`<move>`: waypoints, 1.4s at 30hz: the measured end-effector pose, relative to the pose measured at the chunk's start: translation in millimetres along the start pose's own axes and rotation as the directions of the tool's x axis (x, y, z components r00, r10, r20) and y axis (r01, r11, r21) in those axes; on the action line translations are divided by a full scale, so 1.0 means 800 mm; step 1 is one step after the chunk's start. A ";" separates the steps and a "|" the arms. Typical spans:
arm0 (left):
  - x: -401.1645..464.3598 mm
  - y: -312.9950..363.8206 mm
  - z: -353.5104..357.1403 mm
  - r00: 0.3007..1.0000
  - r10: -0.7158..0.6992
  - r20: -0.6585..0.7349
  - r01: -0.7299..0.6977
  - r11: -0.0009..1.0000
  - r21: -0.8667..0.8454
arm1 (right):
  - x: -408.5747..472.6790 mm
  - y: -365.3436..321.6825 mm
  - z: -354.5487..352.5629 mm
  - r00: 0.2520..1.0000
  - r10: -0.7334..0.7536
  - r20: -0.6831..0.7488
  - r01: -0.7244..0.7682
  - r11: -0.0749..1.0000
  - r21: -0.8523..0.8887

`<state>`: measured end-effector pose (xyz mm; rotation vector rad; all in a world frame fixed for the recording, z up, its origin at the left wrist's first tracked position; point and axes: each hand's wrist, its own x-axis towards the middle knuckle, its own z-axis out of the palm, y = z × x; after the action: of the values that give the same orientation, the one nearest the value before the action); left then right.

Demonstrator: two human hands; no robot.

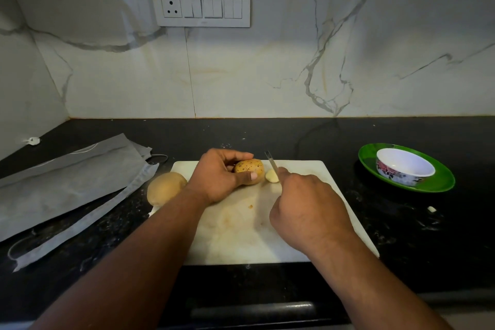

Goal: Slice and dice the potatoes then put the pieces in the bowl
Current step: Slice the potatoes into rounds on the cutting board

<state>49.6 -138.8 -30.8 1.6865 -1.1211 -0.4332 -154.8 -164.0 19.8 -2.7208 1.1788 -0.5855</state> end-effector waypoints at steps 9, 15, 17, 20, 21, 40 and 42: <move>0.000 0.000 0.001 1.000 -0.004 -0.003 0.004 1.000 -0.015 | -0.002 -0.013 0.001 0.998 -0.056 0.017 0.056 0.998 0.037; 0.001 -0.001 0.000 1.000 -0.002 0.008 0.002 1.000 -0.009 | 0.002 -0.018 0.003 0.998 -0.054 0.032 0.054 0.998 0.013; 0.001 -0.002 0.000 1.000 0.000 0.007 0.000 1.000 -0.004 | 0.010 -0.021 0.007 0.999 -0.039 0.035 0.039 0.999 0.010; 0.001 -0.003 0.000 1.000 0.004 0.003 -0.004 1.000 -0.002 | 0.023 -0.026 0.012 0.999 -0.020 0.044 0.019 0.999 0.030; 0.000 -0.003 0.000 1.000 0.006 0.001 -0.006 1.000 0.001 | 0.027 -0.027 0.012 0.999 -0.016 0.044 0.014 0.999 0.038; -0.002 -0.002 0.004 0.999 0.020 -0.043 -0.019 1.000 0.018 | 0.028 -0.034 0.007 0.990 0.025 0.137 -0.034 0.997 0.066; -0.001 -0.002 0.005 0.999 0.014 -0.045 -0.012 0.999 0.034 | 0.025 -0.031 0.005 0.988 0.024 0.154 -0.035 0.997 0.070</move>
<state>47.3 -140.2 -34.0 1.7098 -1.1114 -0.3682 -123.7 -161.5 28.3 -2.6292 1.1347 -0.3990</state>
